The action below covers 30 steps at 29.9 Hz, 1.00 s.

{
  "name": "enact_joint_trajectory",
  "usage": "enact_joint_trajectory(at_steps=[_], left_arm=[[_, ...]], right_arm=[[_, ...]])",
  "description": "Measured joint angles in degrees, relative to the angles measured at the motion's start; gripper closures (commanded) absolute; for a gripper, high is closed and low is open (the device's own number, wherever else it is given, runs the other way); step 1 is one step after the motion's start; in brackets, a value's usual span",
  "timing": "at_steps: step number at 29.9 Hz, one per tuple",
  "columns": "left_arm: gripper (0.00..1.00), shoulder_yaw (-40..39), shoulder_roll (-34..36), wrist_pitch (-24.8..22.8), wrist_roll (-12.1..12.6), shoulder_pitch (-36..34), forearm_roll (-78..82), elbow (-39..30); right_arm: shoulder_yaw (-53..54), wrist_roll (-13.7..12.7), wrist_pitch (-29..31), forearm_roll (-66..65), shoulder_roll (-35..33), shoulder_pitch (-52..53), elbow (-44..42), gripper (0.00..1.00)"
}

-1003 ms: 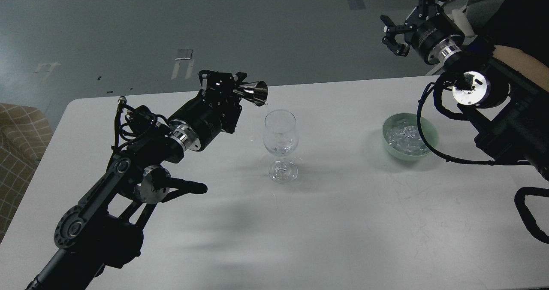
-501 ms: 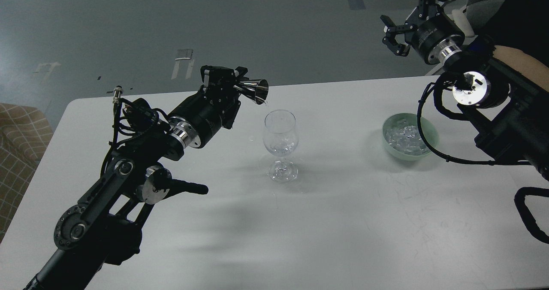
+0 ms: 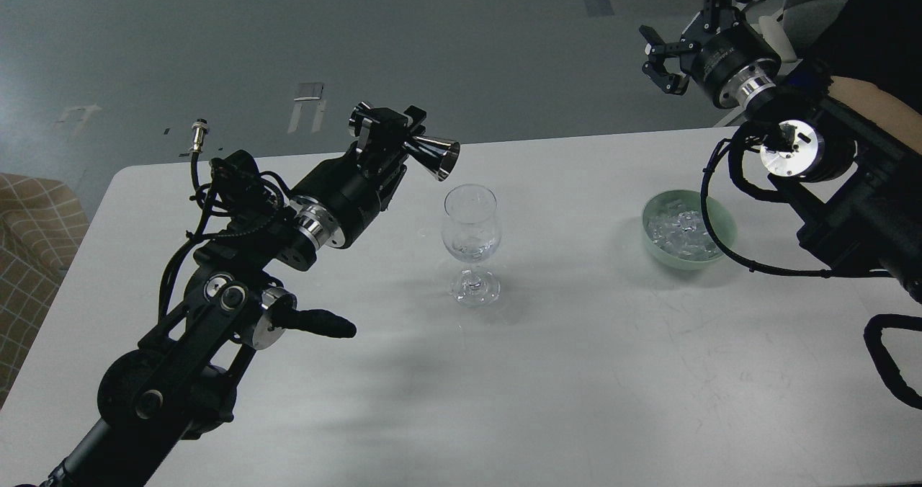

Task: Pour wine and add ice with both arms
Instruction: 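Rotate the jigger upright and pull it back from the glass, then lower the jigger back onto the table with the left gripper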

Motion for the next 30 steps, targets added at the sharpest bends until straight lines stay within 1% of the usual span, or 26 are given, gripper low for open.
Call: enact_joint_trajectory(at_steps=[13,14,16,19,21,25,30], left_arm=[[1.00,1.79,2.09,0.10,-0.16,-0.75,8.81,0.00],[1.00,1.72,1.99,0.10,0.01,-0.87,8.76,0.00],[1.00,0.96,1.18,0.36,1.37,-1.06,7.21,0.00],[1.00,-0.93,-0.38,0.88,4.55,-1.12,-0.23,-0.01],[1.00,-2.97,-1.01,1.87,5.93,-1.15,-6.88,-0.24],[1.00,-7.02,-1.41,4.80,6.93,-1.17,-19.96,-0.44],[1.00,-14.85,-2.23,8.99,6.76,-0.01,-38.88,-0.55]], right_arm=[[0.00,0.00,0.00,0.00,0.08,0.00,0.00,0.00],[0.00,0.00,0.00,-0.01,0.08,0.00,0.00,0.00],[0.00,0.00,0.00,-0.02,0.08,0.00,0.00,0.00],[0.00,0.00,0.00,-0.01,0.08,0.00,0.00,0.00],[0.00,0.00,0.00,-0.01,0.08,0.00,0.01,0.00],[0.00,0.00,0.00,0.04,0.02,-0.10,0.11,0.00],[0.00,0.00,0.00,0.04,0.01,-0.28,0.17,0.00]])
